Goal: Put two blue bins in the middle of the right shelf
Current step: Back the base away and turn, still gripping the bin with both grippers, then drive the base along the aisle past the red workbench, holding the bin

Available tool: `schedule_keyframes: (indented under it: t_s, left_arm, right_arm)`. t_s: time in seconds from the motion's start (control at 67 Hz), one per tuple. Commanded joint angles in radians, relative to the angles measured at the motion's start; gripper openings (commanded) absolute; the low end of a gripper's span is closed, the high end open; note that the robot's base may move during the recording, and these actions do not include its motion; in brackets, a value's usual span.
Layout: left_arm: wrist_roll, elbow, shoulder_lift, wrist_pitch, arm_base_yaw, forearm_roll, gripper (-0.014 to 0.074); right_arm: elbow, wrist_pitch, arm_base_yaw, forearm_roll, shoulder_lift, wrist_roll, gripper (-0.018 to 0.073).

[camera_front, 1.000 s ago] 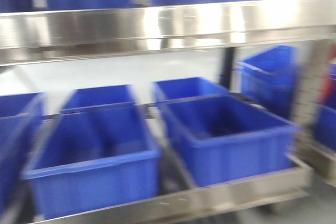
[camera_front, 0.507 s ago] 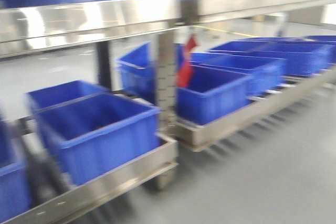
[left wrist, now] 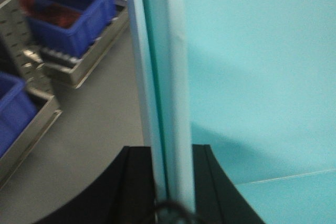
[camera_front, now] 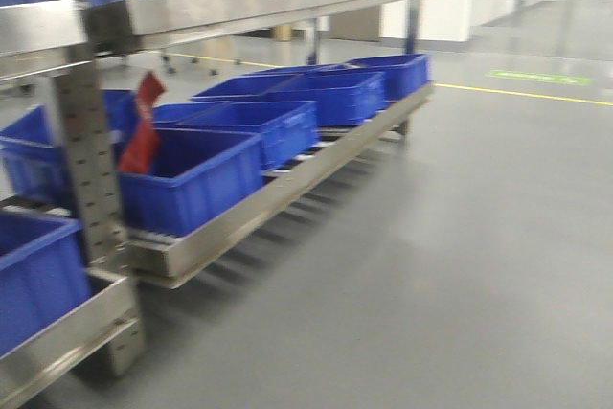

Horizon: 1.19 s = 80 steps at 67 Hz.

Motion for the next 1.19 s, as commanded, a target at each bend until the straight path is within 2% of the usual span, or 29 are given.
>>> schedule_keyframes:
  t_s: [0.0,1.179]
  left_arm:
    - [0.022,-0.02,-0.017,-0.088,-0.004,0.016,-0.0111]
    - [0.022,-0.02,-0.017,-0.088,-0.004,0.016,-0.0111]
  right_arm:
    - [-0.019,-0.081,-0.001,-0.014,-0.02,-0.014,-0.0162]
    - [-0.019,-0.081,-0.001,-0.012,-0.02,-0.014,-0.0162]
